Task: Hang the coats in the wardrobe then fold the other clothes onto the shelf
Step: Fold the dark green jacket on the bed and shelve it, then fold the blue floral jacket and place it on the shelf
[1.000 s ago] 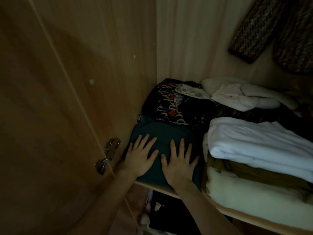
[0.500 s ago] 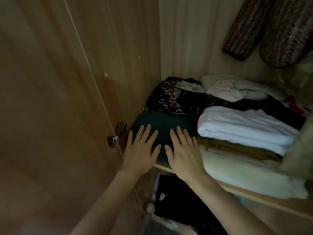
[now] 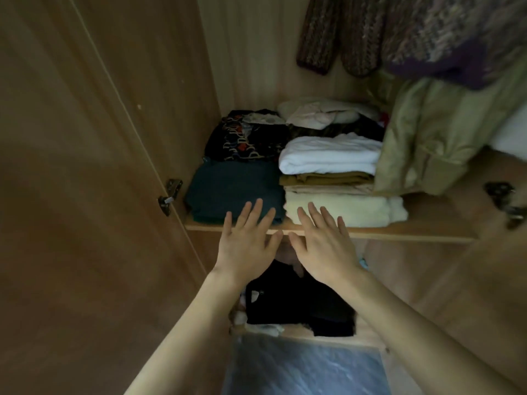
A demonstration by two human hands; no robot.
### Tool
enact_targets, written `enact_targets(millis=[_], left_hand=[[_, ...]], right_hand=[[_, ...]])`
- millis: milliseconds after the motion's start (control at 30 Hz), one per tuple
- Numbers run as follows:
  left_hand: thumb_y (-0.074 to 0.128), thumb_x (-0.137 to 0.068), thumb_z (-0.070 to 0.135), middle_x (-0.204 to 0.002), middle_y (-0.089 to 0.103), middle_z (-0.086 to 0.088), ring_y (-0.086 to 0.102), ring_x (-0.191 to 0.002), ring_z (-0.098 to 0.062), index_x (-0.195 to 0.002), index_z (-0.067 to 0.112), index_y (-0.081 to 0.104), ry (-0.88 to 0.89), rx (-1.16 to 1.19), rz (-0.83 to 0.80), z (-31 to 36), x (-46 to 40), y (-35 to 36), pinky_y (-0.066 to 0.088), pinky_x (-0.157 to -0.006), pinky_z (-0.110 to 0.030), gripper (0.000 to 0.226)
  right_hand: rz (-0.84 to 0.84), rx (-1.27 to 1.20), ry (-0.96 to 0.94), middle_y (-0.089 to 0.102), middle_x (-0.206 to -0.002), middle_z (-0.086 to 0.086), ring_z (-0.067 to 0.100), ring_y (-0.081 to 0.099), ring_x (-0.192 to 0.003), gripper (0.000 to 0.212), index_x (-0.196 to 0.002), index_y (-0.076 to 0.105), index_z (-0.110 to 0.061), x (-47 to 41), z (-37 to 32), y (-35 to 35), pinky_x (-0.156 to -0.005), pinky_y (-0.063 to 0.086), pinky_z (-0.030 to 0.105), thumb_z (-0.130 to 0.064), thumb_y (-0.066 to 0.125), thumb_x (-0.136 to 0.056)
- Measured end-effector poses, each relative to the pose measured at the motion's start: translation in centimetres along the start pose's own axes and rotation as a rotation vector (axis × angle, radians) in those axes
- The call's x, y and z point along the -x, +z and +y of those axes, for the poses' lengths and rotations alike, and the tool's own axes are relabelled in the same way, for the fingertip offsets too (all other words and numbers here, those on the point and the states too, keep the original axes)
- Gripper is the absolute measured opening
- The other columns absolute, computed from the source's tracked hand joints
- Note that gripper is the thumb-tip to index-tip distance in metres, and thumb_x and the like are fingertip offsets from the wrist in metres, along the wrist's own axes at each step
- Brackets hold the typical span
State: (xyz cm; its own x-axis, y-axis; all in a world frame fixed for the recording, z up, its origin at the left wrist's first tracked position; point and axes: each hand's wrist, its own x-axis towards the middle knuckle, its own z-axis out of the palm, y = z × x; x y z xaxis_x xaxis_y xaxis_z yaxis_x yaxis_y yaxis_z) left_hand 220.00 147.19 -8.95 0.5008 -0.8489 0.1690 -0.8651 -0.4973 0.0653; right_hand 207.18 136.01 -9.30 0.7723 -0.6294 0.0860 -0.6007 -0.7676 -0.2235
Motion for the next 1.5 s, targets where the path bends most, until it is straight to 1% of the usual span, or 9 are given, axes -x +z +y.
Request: enact_targets(millis=[233, 300, 400, 467, 667, 967, 1133, 1300, 1500], left_hand=[[0.023, -0.101, 0.053, -0.164, -0.001, 0.003, -0.006, -0.150, -0.015, -0.154, 0.032, 0.019, 0.314, 0.092, 0.003, 5.4, 5.8, -1.4, -0.005, -0.119, -0.048, 0.057], [0.026, -0.101, 0.052, -0.164, 0.000, 0.003, -0.005, -0.150, -0.016, -0.149, 0.029, 0.032, 0.391, 0.108, -0.003, 6.7, 8.4, -1.2, -0.004, -0.119, -0.048, 0.054], [0.030, -0.100, 0.053, -0.163, 0.009, 0.000, 0.003, -0.150, -0.019, -0.135, 0.024, 0.047, 0.490, 0.144, 0.005, 9.1, 12.7, -0.6, 0.000, -0.119, -0.050, 0.048], [0.030, -0.100, 0.053, -0.163, 0.009, 0.000, 0.004, -0.150, -0.019, -0.140, 0.026, 0.043, 0.557, 0.172, -0.022, 11.4, 15.8, -0.2, 0.002, -0.119, -0.051, 0.050], [0.014, -0.099, 0.058, -0.163, -0.010, 0.006, -0.013, -0.149, -0.014, -0.154, 0.037, 0.001, 0.819, 0.173, -0.191, 19.5, 24.0, -0.5, -0.010, -0.117, -0.046, 0.060], [0.017, -0.098, 0.059, -0.162, -0.015, 0.007, -0.014, -0.148, -0.012, -0.154, 0.037, 0.002, 1.210, 0.213, -0.230, 32.7, 38.9, -2.4, -0.006, -0.119, -0.045, 0.062], [0.021, -0.100, 0.057, -0.162, -0.013, 0.006, -0.011, -0.149, -0.012, -0.154, 0.037, 0.003, 1.386, 0.209, -0.271, 41.0, 50.1, -2.8, -0.002, -0.120, -0.047, 0.061], [0.025, -0.100, 0.055, -0.163, -0.010, 0.005, -0.010, -0.149, -0.013, -0.155, 0.035, 0.009, 1.503, 0.193, -0.345, 47.1, 59.6, -1.8, -0.003, -0.120, -0.048, 0.060], [0.022, -0.100, 0.056, -0.162, -0.015, 0.005, -0.013, -0.149, -0.013, -0.155, 0.035, 0.005, 1.584, 0.036, -0.445, 51.3, 65.5, 0.6, -0.004, -0.119, -0.050, 0.061]], right_hand=[[0.093, -0.038, 0.213, 0.013, -0.161, 0.006, 0.029, 0.017, -0.146, 0.066, -0.154, 0.016, -0.020, 11.6, 1.2, -1.8, -0.117, 0.021, 0.045, -0.050, 0.032, -0.097], [0.139, -0.040, 0.264, 0.020, -0.159, 0.010, 0.032, 0.029, -0.141, 0.070, -0.153, 0.020, -0.018, 15.6, 1.1, -1.7, -0.113, 0.031, 0.044, -0.054, 0.030, -0.094], [0.159, -0.022, 0.387, 0.020, -0.160, 0.008, 0.031, 0.027, -0.142, 0.071, -0.153, 0.020, -0.020, 22.0, 0.8, -1.5, -0.113, 0.030, 0.043, -0.057, 0.026, -0.092], [0.158, 0.001, 0.484, 0.019, -0.160, 0.006, 0.029, 0.023, -0.144, 0.065, -0.153, 0.019, -0.020, 26.7, 0.8, -1.6, -0.114, 0.026, 0.043, -0.050, 0.033, -0.097], [0.202, 0.044, 0.746, 0.015, -0.161, 0.005, 0.028, 0.022, -0.143, 0.064, -0.153, 0.015, -0.019, 40.3, 1.6, -3.3, -0.115, 0.022, 0.043, -0.047, 0.035, -0.099], [0.301, 0.049, 1.079, 0.009, -0.162, 0.003, 0.023, 0.011, -0.148, 0.065, -0.154, 0.014, -0.022, 61.3, 2.6, -5.1, -0.119, 0.015, 0.044, -0.049, 0.036, -0.099], [0.321, 0.076, 1.258, 0.014, -0.162, 0.004, 0.024, 0.017, -0.148, 0.082, -0.153, 0.020, -0.021, 75.4, 3.1, -5.5, -0.118, 0.019, 0.046, -0.063, 0.009, -0.083], [0.313, 0.078, 1.419, 0.014, -0.162, 0.004, 0.025, 0.017, -0.147, 0.066, -0.153, 0.018, -0.021, 88.2, 3.5, -5.1, -0.118, 0.017, 0.043, -0.050, 0.036, -0.097], [0.284, -0.002, 1.497, 0.013, -0.162, 0.005, 0.026, 0.016, -0.147, 0.066, -0.153, 0.016, -0.020, 96.3, 4.8, -3.8, -0.118, 0.018, 0.046, -0.051, 0.034, -0.097]])
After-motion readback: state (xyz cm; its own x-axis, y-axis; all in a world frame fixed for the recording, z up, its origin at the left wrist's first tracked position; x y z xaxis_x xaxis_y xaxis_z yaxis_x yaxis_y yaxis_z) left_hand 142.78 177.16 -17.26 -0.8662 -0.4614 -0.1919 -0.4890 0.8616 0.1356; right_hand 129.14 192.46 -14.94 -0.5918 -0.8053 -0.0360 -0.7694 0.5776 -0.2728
